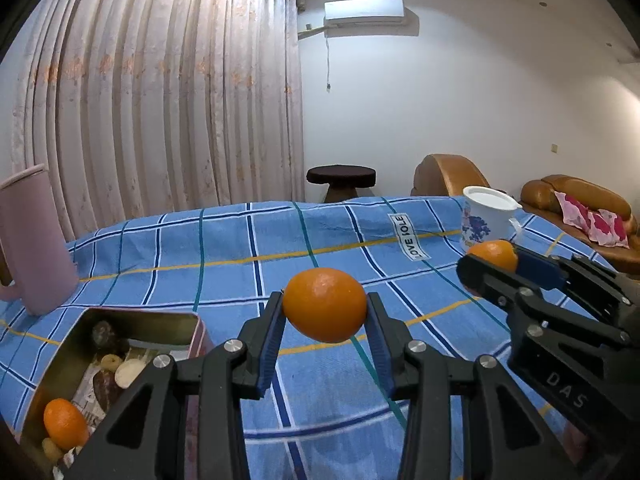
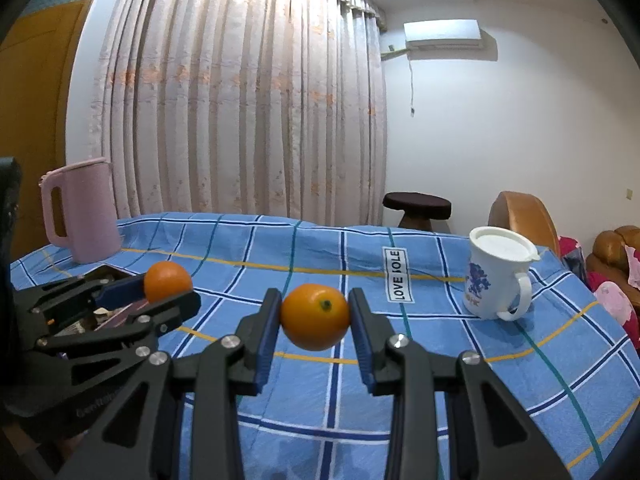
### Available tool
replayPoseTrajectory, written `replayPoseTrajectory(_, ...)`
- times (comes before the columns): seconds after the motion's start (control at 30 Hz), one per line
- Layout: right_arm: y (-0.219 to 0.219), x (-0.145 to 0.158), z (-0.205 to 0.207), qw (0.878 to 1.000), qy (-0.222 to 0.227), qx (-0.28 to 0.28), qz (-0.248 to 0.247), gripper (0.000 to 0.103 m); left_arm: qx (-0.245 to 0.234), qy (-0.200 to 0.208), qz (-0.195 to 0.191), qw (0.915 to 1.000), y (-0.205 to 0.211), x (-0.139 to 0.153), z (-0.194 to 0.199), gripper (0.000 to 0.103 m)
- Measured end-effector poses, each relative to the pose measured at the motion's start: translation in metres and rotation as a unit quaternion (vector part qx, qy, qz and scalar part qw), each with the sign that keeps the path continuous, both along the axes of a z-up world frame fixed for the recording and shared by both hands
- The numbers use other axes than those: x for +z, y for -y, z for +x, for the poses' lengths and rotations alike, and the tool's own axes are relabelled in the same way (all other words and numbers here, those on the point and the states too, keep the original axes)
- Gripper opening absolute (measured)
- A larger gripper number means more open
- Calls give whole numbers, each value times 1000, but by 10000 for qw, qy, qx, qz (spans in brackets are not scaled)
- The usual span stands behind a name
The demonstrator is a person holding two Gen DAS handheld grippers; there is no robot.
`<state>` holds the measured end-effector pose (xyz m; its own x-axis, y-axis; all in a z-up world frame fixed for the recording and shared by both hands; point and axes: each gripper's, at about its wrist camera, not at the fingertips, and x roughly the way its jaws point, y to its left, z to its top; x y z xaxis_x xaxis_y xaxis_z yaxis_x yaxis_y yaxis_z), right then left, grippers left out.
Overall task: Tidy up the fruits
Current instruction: 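Carry both held mandarins over the tin box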
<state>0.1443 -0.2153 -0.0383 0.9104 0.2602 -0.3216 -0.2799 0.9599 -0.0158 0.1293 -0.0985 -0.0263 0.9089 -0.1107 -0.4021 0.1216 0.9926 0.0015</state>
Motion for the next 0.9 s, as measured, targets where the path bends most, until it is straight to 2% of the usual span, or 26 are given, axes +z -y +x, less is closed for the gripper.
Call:
replayPoseTrajectory(0.5,-30,-4,-21,9986,-319,426,-40,37,181,-183,-92,9996,-37,3,-36,42)
replayPoseTrajectory(0.9,-93,28,-23,9931,-165,1159,49,37,789,-91,77,9968,-96,29,-57,42)
